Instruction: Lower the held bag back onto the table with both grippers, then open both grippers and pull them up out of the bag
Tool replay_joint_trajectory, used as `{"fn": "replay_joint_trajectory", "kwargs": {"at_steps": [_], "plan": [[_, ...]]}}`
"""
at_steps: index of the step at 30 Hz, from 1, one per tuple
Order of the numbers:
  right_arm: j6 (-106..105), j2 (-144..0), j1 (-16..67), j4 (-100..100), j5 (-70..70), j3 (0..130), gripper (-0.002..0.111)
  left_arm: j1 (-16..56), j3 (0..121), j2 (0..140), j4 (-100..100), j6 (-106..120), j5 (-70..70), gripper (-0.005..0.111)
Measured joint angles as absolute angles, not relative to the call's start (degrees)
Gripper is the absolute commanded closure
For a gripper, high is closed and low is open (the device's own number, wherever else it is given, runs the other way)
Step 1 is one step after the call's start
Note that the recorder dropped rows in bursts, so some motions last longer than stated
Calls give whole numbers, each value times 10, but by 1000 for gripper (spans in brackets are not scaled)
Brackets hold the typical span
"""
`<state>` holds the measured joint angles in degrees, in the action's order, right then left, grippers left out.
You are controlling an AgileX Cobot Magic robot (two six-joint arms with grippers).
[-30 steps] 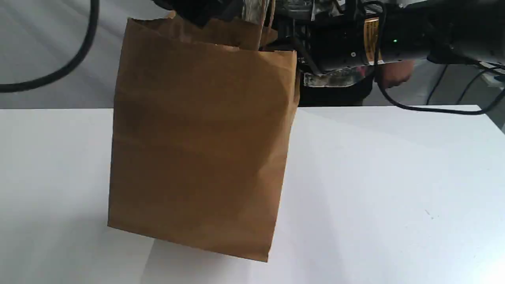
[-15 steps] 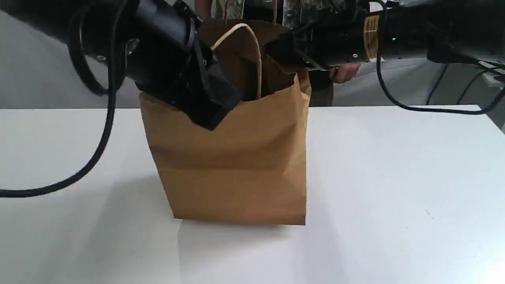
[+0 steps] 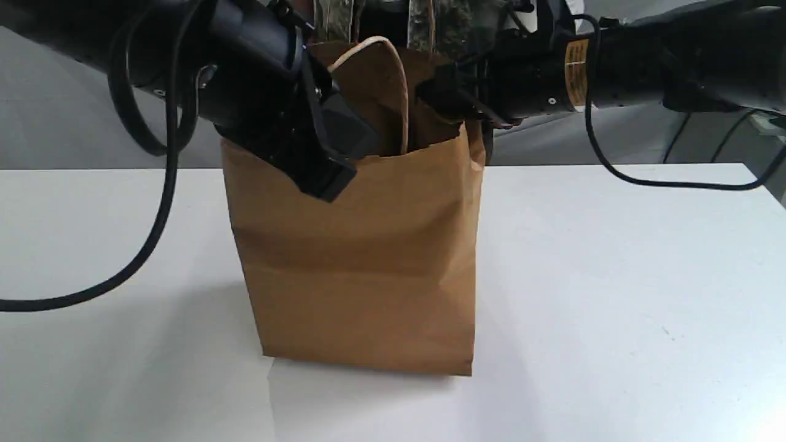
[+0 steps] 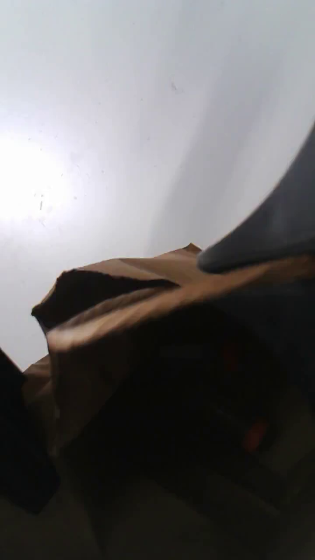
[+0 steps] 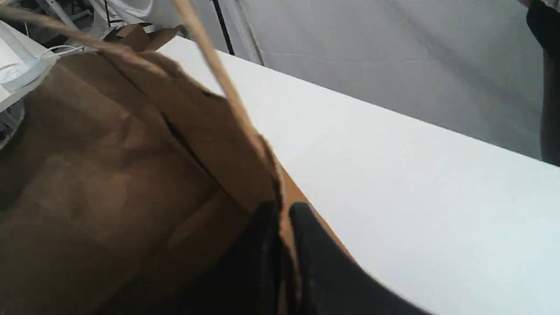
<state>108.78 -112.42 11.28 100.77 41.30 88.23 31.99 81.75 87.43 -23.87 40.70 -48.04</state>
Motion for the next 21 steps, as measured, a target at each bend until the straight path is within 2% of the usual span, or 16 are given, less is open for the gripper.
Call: {"fn": "replay_joint_trajectory", "kwargs": {"at_steps": [3, 5, 11, 15, 18, 21], "plan": [[1090, -1124, 113, 1008, 398, 865, 108, 320, 816, 874, -239, 418, -480, 107], [1090, -1126, 113, 1008, 394, 861, 103, 320, 816, 874, -239, 420, -478, 107], [1090, -1126, 113, 1006, 389, 858, 76, 320, 816, 874, -240, 422, -472, 107], [1092, -1126, 113, 1006, 389, 858, 62, 320, 816, 874, -253, 422, -472, 105], [1092, -1126, 113, 1006, 389, 858, 52, 320, 816, 874, -257, 422, -472, 96], [1092, -1126, 113, 1006, 388, 858, 45, 320, 816, 874, -258, 422, -472, 81]]}}
